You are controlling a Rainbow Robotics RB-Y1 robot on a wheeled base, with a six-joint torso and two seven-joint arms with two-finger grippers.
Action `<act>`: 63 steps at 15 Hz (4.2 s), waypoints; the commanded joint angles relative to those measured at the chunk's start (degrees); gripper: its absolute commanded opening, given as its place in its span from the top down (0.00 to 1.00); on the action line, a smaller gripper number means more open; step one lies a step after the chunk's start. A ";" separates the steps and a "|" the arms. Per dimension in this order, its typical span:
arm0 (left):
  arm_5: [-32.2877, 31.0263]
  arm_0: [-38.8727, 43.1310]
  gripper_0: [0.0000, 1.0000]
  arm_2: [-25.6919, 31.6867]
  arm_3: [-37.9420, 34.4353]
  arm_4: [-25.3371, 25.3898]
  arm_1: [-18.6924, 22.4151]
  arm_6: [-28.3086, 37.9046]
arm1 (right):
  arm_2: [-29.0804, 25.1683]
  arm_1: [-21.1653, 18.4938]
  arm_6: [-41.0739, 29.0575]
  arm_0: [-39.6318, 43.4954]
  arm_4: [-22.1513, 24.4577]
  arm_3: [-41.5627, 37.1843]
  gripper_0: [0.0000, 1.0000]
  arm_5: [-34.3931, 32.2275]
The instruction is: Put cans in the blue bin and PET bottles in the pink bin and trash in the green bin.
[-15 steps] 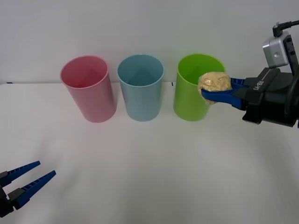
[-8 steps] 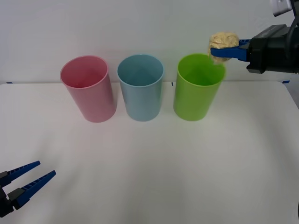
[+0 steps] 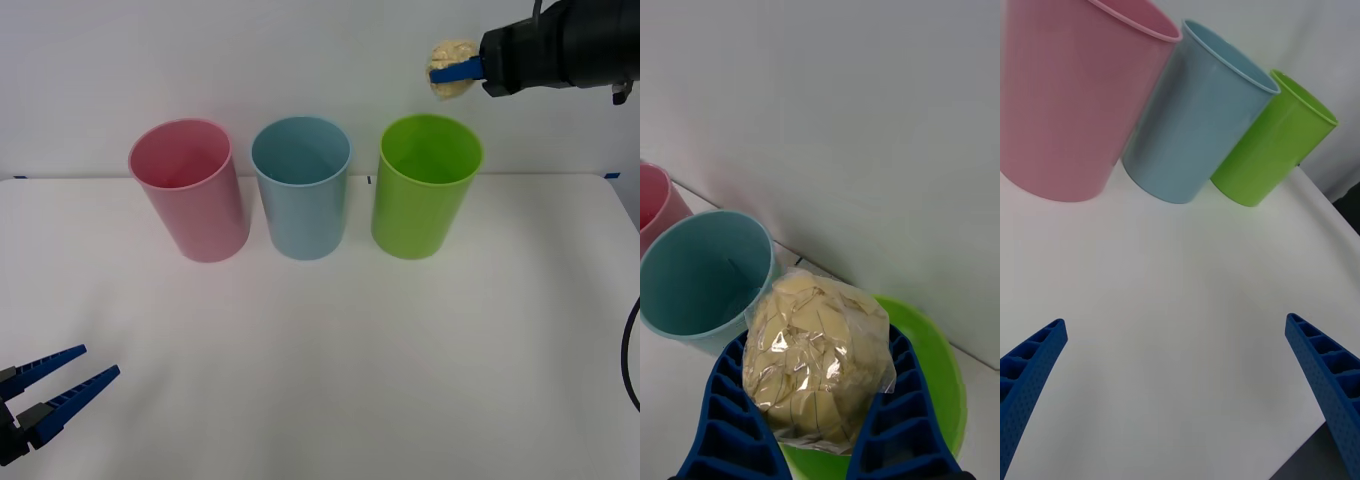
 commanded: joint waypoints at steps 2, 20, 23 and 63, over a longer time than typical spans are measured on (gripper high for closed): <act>0.00 0.00 0.00 0.00 0.00 0.00 0.00 0.00 | 4.73 -0.51 0.24 -5.69 2.70 8.90 1.00 0.02; 0.00 0.00 0.00 0.00 0.00 0.00 0.00 0.00 | 13.61 -1.74 0.50 -8.33 8.94 14.35 1.00 -3.67; 0.00 0.00 0.00 0.00 0.00 0.00 0.00 0.00 | 13.61 -0.51 1.12 -8.42 10.08 16.29 1.00 -2.18; 0.00 0.00 0.00 0.00 0.00 0.00 0.00 0.00 | -15.40 -0.07 12.01 29.11 -11.10 -30.65 0.00 -3.94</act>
